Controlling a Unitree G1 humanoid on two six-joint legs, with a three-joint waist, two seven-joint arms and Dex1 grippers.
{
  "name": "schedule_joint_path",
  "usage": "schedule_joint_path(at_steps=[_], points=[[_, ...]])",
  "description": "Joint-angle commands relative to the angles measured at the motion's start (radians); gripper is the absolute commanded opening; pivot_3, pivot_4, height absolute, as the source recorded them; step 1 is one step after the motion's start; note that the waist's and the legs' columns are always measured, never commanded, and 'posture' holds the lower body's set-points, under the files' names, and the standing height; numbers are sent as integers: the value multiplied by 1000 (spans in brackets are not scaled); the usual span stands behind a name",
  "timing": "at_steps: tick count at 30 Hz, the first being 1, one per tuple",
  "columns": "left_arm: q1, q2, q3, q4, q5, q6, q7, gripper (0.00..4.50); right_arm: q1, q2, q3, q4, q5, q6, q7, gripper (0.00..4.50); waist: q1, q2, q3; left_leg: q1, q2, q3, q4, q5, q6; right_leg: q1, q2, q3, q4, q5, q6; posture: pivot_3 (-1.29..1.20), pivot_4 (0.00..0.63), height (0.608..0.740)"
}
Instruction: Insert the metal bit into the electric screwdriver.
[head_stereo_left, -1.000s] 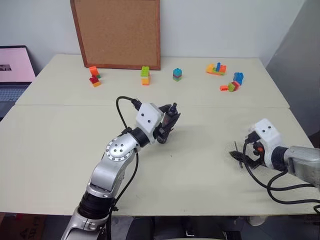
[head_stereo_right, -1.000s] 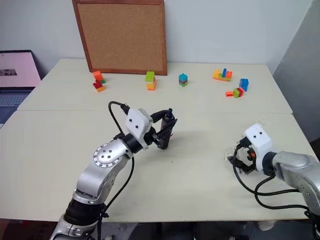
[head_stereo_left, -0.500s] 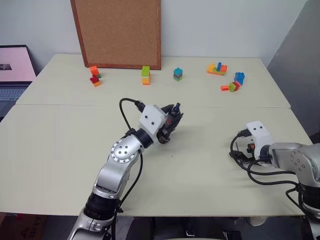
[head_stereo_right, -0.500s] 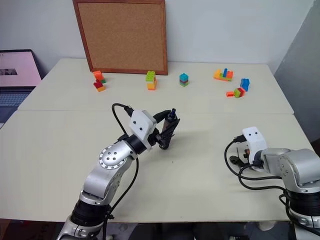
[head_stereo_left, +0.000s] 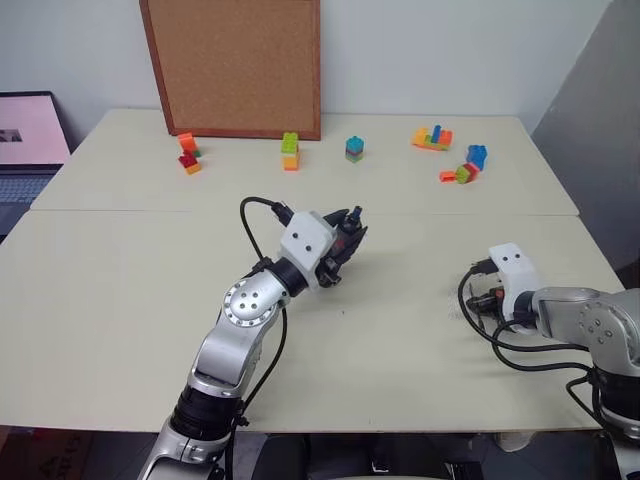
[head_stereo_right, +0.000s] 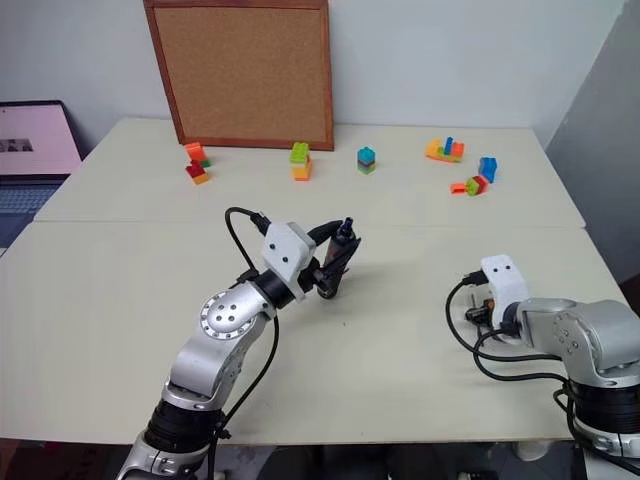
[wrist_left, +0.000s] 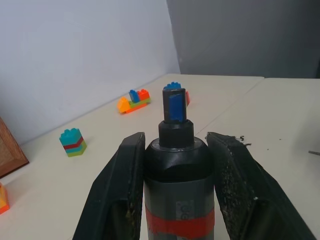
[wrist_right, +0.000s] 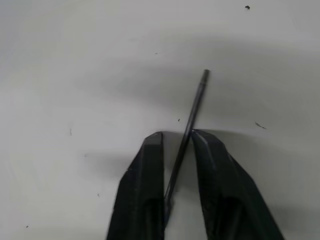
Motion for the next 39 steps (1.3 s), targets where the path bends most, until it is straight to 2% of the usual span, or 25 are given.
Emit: schedule_joint_path(at_steps=[1, 7, 10, 15, 17, 21, 26, 32, 39], points=[[7, -4, -14, 3, 8, -9, -10, 1598, -4, 25, -36, 17, 25, 13, -64, 0, 0, 0, 0, 0, 0, 0, 0, 0, 0, 0, 0, 0, 0, 0, 0, 0, 150, 740], [-23, 10, -3, -8, -9, 4, -42, 1597, -57, 77, -73, 16, 55, 13, -119, 0, -4, 0, 0, 0, 0, 0, 0, 0, 0, 0, 0, 1, 0, 0, 1, 0, 150, 740], [-88, 31, 31, -35, -64, 58, -93, 1597, -117, 119, -92, -31, 36, 13, -125, 0, -5, 1, 1, 0, 0, 0, 0, 0, 0, -1, 1, 0, 1, 1, 1, 0, 150, 740], [-204, 40, 129, -34, -180, 225, -102, 1590, -216, 221, -175, -90, 55, -17, -83, 0, -4, 1, 0, -15, 0, 0, 2, 0, 0, -15, 6, 0, 2, 1, 1, 0, 150, 740], [-227, 49, 144, -31, -208, 259, -115, 1588, -235, 249, -200, -97, 47, -24, -78, 0, -3, 1, 1, -16, 1, -1, 1, 0, 0, -17, 7, -1, 2, 1, 1, 0, 150, 740], [-261, 89, 168, 0, -303, 311, -220, 1587, -226, 298, -225, -132, 78, -268, 23, 0, -4, 2, 1, -16, 2, -1, 0, 0, 0, -17, 7, 1, 1, 1, 1, 0, 150, 740], [-230, 132, 130, -14, -296, 305, -268, 1586, -206, 253, -172, -161, 64, -395, 109, 0, -4, 2, 1, -17, 1, -1, 0, 0, 0, -17, 5, 1, 0, 1, 1, 0, 150, 740], [-181, 186, 82, -48, -269, 250, -332, 1586, -198, 171, -118, -206, 75, -453, 185, 0, -3, 2, 1, -16, 1, -1, 1, 0, 0, -17, 4, 1, 2, 1, 1, 0, 150, 740], [-160, 176, 77, -58, -297, 239, -355, 1585, -234, 104, -111, -217, 89, -503, 236, 0, -3, 2, 1, -15, 1, -1, 1, 0, 0, -16, 5, 0, 3, 1, 1, 0, 150, 740]])
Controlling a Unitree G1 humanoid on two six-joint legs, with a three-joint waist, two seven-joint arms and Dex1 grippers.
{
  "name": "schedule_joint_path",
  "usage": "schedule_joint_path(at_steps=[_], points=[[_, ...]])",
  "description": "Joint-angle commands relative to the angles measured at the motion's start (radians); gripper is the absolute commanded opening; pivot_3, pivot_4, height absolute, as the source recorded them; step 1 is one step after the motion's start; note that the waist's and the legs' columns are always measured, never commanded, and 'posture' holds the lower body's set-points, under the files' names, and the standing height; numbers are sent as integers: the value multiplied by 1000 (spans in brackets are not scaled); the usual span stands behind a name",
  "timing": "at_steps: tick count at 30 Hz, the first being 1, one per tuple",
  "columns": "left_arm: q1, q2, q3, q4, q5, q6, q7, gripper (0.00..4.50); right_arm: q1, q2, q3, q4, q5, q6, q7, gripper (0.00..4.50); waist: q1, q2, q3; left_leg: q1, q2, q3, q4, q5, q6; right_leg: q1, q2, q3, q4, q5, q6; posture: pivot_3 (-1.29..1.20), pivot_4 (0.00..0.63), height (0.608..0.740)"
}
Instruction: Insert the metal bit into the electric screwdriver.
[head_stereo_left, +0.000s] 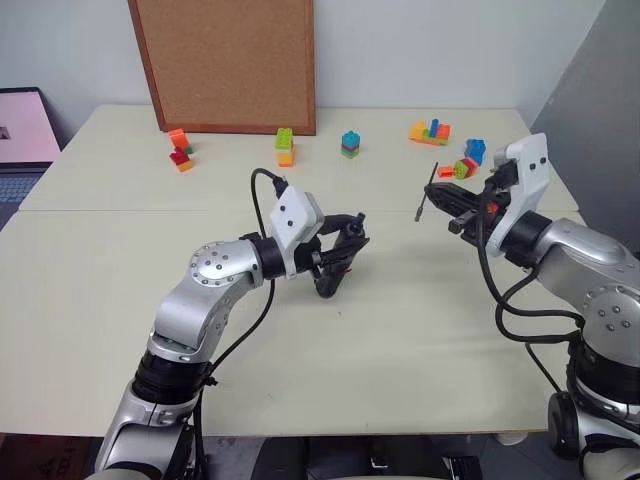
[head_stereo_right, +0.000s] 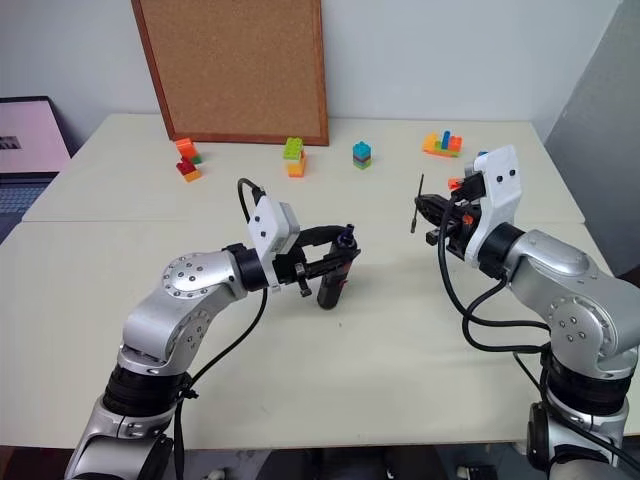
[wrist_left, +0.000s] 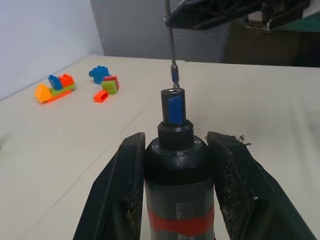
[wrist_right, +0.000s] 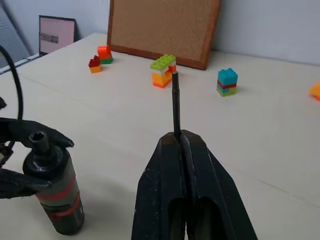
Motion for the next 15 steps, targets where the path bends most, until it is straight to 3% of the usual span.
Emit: schedule_joint_path(at_steps=[1, 9, 15], points=[[4, -11, 5, -55, -42, -13, -21, 1585, -40, -39, -14, -31, 18, -63, 35, 0, 0, 0, 0, 0, 0, 0, 0, 0, 0, 0, 0, 0, 0, 0, 0, 0, 150, 740], [-19, -68, 39, -55, -89, 16, 31, 1584, -85, -61, -28, -48, 87, -100, 56, 0, 1, 0, 0, -1, 0, 0, 0, 0, 0, 0, 0, 1, -1, 0, 0, 0, 150, 740], [70, -88, -4, 33, 28, -161, 59, 1584, -107, -55, -33, -57, 153, -129, 62, 0, 0, 0, 0, 1, 0, 0, 0, 0, 0, 0, 0, 1, 1, 1, -1, 0, 150, 740]])
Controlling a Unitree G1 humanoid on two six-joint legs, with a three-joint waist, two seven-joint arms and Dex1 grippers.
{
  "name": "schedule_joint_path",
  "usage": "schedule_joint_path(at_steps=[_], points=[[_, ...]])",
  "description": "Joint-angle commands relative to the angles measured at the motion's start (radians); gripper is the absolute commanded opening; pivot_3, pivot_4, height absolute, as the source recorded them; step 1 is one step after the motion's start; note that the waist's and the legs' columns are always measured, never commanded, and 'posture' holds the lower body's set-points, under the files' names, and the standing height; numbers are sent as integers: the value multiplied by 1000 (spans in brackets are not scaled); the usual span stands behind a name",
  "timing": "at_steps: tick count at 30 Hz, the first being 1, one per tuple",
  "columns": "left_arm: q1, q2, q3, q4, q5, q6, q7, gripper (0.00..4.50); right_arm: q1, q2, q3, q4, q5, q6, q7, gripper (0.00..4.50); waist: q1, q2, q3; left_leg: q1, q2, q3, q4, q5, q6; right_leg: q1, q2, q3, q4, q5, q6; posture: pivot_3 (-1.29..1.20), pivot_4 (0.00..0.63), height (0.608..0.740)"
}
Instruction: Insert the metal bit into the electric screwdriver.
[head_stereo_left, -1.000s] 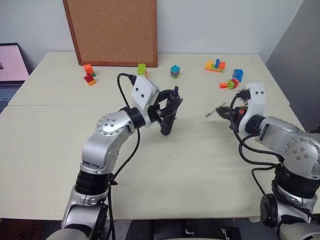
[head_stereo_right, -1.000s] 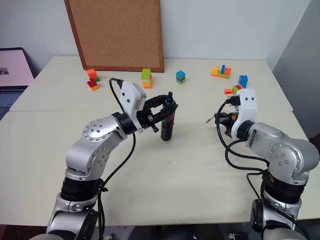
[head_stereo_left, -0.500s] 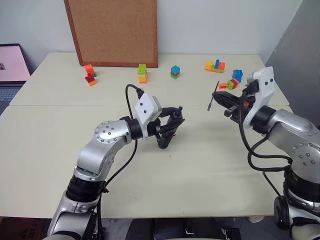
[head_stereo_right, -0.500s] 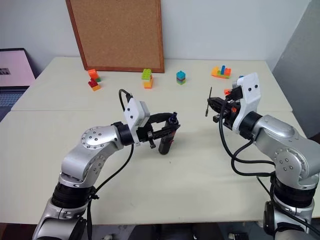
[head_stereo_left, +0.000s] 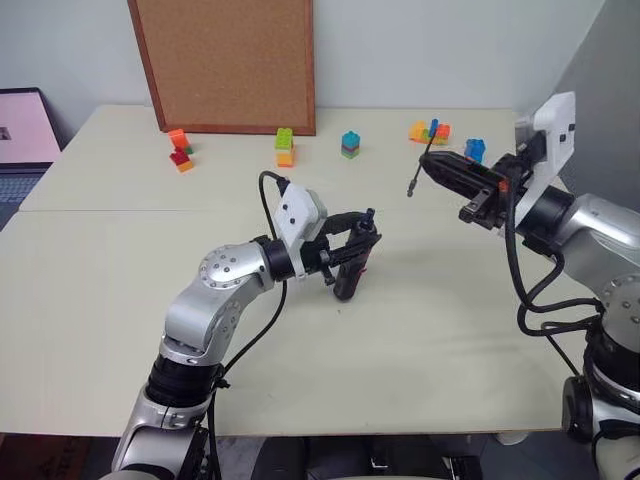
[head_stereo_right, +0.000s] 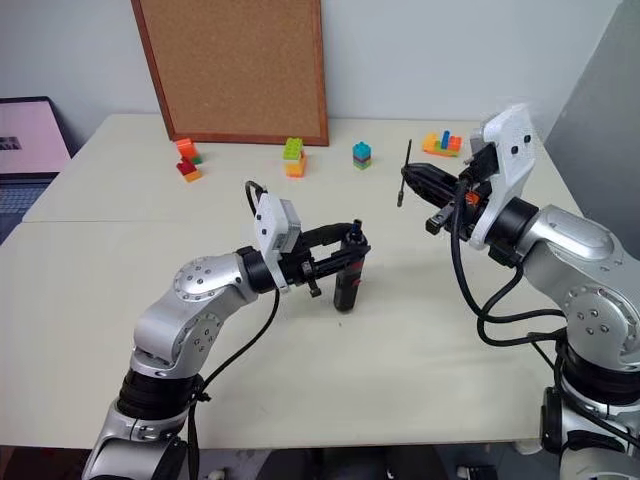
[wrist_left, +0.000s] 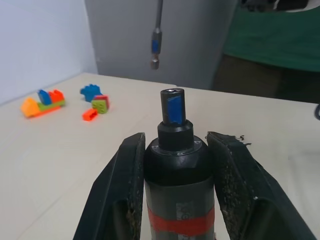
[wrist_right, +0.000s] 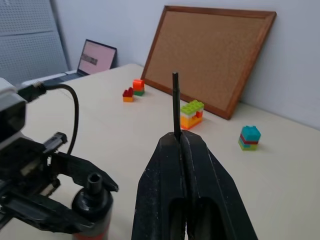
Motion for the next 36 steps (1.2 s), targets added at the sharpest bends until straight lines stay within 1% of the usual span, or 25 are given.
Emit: schedule_joint_path(at_steps=[1, 5, 9, 12, 17, 23, 28, 36], points=[[55, -1, -19, 20, 61, -116, 3, 1584, -31, 3, -34, -40, 75, -31, 5, 0, -1, 0, 0, 1, 0, 0, 0, 0, 0, 0, 0, 1, 0, 1, -1, 0, 150, 740], [104, 10, -27, 30, 75, -163, -13, 1583, -35, -9, -40, -36, 139, -44, 25, 0, 1, 1, 0, 1, 0, 0, 0, 0, 0, 1, 0, 0, 0, 2, -4, 0, 150, 740], [137, 31, -26, 37, 93, -206, -17, 1583, -57, -12, -42, -14, 211, -45, 16, 0, -1, 1, -1, 3, 0, 0, 0, 0, 0, 2, 0, 1, 0, 0, 0, 0, 150, 740], [144, 37, -26, 40, 96, -215, -13, 1583, -63, -28, -34, 1, 237, -49, 29, 0, -1, 1, -1, 3, 0, 0, 0, 0, 1, 3, 0, 0, 0, 1, -1, 0, 150, 740], [124, 26, -22, 47, 91, -211, 10, 1583, -64, -67, 4, 15, 263, -62, 102, 0, -1, 1, -1, 4, 0, 0, 0, 1, 1, 3, 2, -1, 1, 2, -3, 0, 150, 740], [96, 35, -17, 69, 89, -214, -5, 1583, -85, -88, 37, 63, 260, -89, 173, 0, -1, 1, -1, 5, 1, 0, 0, 1, 1, 3, 4, 0, 2, 2, -3, 0, 150, 740], [79, 36, -16, 87, 88, -218, -15, 1583, -119, -108, 82, 117, 223, -111, 239, 0, -2, 1, -1, 4, 1, 0, 0, 1, 1, 3, 4, 0, 1, 2, -3, 0, 150, 740], [72, 35, -15, 97, 90, -223, -18, 1583, -175, -79, 152, 201, 164, -137, 268, 0, -3, 1, -1, 5, 2, 1, 0, 1, 1, 3, 4, 0, 2, 2, -4, 0, 150, 740]])
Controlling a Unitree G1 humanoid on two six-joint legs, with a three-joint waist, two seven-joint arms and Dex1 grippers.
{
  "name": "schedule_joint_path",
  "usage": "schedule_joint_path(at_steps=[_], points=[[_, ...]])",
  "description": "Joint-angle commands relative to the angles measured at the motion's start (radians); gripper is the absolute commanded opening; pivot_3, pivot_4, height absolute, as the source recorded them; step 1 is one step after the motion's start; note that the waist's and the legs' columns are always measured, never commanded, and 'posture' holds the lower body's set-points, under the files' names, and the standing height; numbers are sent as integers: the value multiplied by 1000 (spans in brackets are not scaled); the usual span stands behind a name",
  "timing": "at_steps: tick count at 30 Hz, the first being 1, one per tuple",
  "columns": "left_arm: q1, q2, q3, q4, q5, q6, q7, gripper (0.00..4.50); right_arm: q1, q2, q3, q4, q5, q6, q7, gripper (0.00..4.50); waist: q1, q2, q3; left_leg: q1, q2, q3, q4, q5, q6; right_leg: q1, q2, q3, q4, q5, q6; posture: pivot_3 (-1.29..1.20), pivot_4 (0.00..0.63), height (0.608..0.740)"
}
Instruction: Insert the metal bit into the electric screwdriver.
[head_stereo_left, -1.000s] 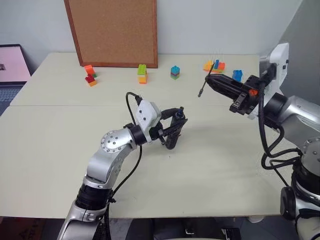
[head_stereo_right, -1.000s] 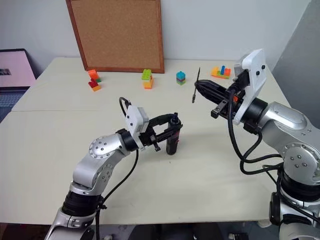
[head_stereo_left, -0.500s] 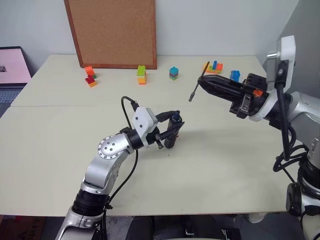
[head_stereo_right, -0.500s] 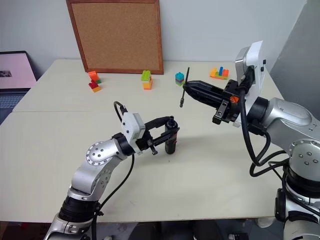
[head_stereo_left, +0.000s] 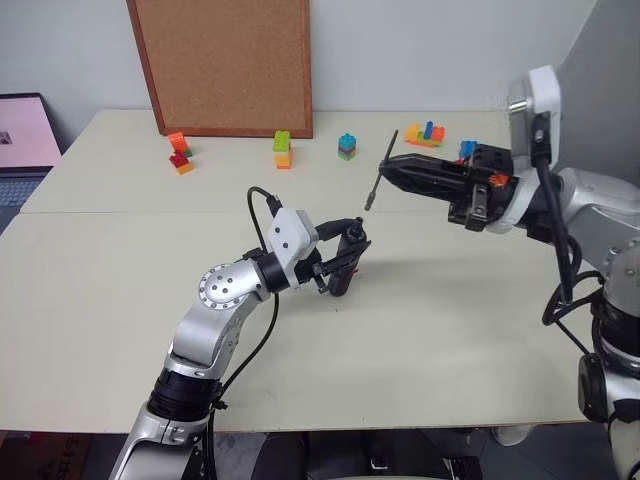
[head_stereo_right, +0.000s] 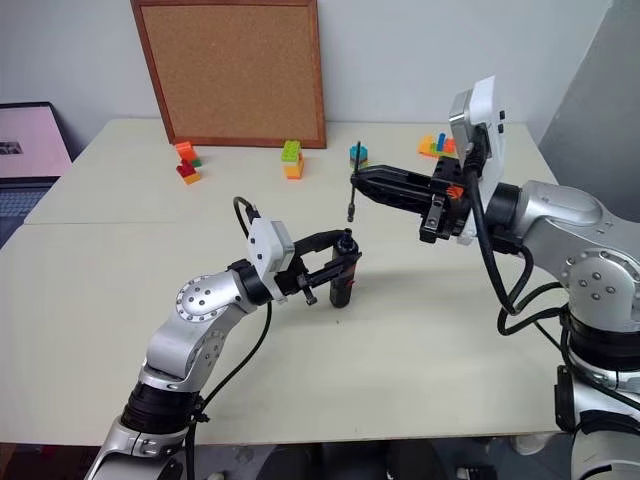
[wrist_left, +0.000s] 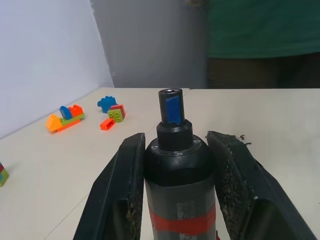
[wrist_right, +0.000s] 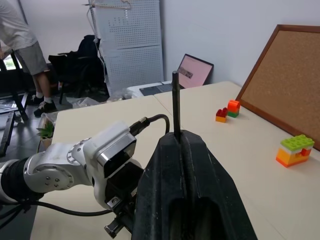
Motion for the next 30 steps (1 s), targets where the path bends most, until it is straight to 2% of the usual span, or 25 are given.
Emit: schedule_joint_path(at_steps=[1, 9, 30], points=[[5, 18, 8, 25, 25, 12, 6, 1583, -37, 9, 17, 13, -28, -35, 26, 0, 0, 0, 0, 0, 0, 0, 0, 0, 0, 0, 0, 0, 0, 0, 0, 0, 150, 740], [11, 24, 11, 24, 29, 9, 7, 1583, -41, 8, 55, 48, -86, -61, 84, 0, 0, 0, 0, 0, 0, 0, 0, 0, 0, 0, 0, 0, 0, 0, 0, 0, 150, 740], [20, 25, 3, 7, 33, 12, 12, 1583, 3, 22, 72, 46, -145, -78, 129, 0, 0, 0, 0, 0, 1, -1, 0, 0, 0, 0, 0, 0, 0, 0, 0, 0, 150, 740]])
